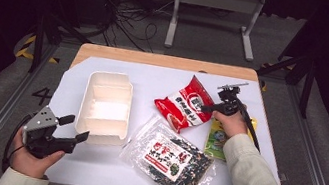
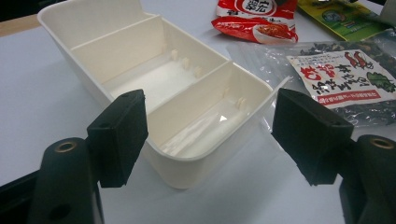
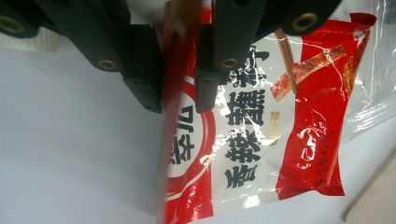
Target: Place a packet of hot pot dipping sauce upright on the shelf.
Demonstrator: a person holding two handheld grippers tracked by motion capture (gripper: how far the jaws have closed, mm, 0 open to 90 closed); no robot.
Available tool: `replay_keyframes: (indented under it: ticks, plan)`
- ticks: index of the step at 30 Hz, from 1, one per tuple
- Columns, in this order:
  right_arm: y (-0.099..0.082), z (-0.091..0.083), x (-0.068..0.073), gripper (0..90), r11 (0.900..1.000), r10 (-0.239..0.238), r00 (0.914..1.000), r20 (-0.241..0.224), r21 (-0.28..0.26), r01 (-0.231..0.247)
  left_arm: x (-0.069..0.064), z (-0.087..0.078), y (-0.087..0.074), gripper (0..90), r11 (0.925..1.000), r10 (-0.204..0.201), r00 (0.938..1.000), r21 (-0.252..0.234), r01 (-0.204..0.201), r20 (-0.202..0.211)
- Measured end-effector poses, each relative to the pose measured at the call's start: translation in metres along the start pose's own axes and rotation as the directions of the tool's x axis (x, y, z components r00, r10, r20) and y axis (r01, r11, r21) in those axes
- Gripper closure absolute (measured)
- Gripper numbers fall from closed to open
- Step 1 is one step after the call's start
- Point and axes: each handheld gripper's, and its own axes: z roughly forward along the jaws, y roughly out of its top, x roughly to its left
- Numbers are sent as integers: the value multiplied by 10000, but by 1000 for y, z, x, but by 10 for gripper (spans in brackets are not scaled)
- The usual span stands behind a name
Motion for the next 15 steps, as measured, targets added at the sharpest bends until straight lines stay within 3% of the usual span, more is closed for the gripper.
replay_keyframes:
  ticks: [6,9,15]
  plan:
    - [-1,7,2,758,9998,120,9998,-160,171,-117,0,0,1,272,10000,70,10000,9,-70,39]
    - [-2,7,1,859,9997,184,9998,-21,164,-183,0,0,1,272,10000,70,10000,1,-70,46]
    - [4,-8,11,883,9987,-251,9996,-107,-437,246,1,0,1,275,10000,12,9999,-92,-11,111]
